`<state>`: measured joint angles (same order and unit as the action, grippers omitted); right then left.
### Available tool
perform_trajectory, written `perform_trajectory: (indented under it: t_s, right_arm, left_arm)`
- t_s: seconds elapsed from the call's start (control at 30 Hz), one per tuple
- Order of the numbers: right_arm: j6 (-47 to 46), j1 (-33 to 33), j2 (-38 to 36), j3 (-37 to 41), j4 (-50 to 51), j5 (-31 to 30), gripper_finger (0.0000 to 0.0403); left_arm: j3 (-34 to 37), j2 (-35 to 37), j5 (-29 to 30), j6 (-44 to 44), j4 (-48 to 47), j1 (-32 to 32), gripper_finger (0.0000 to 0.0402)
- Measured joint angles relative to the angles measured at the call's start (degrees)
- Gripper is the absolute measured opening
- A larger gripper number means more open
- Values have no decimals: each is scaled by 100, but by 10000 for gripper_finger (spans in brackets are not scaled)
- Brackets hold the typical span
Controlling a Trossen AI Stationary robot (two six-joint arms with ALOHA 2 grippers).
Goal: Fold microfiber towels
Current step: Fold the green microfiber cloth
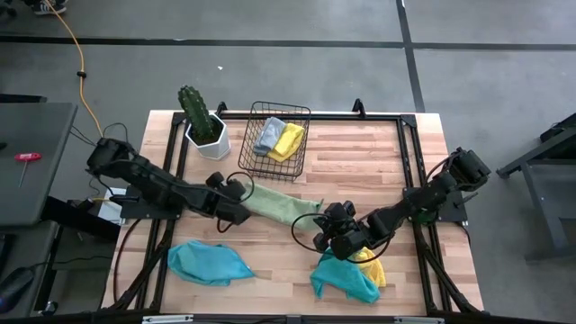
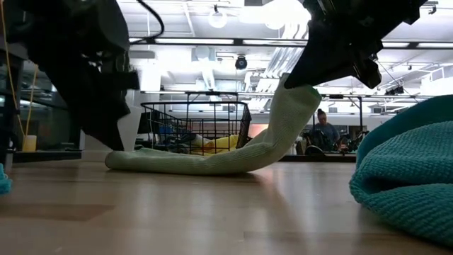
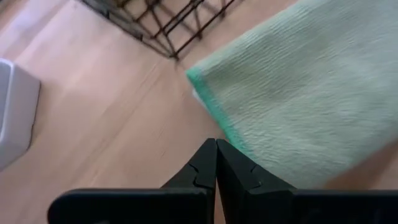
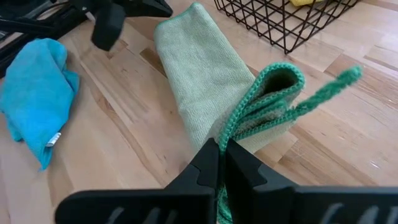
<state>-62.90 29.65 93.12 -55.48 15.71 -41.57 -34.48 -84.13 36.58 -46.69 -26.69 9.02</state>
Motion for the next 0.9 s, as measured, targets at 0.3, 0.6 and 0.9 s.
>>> perform_trajectory:
  t_s: [0.3,0.6,0.9]
  right_arm:
    - [40,0,0,0,-18,1,0]
    - [346,0,-155,0,-18,249,0]
    - [696,-45,-129,0,-688,152,0]
  left_arm:
    - [0,-525,-864,297,757,-237,0]
    - [-14,-574,-1839,443,1537,-113,0]
    - [-17,-582,-2464,386,1870,-62,0]
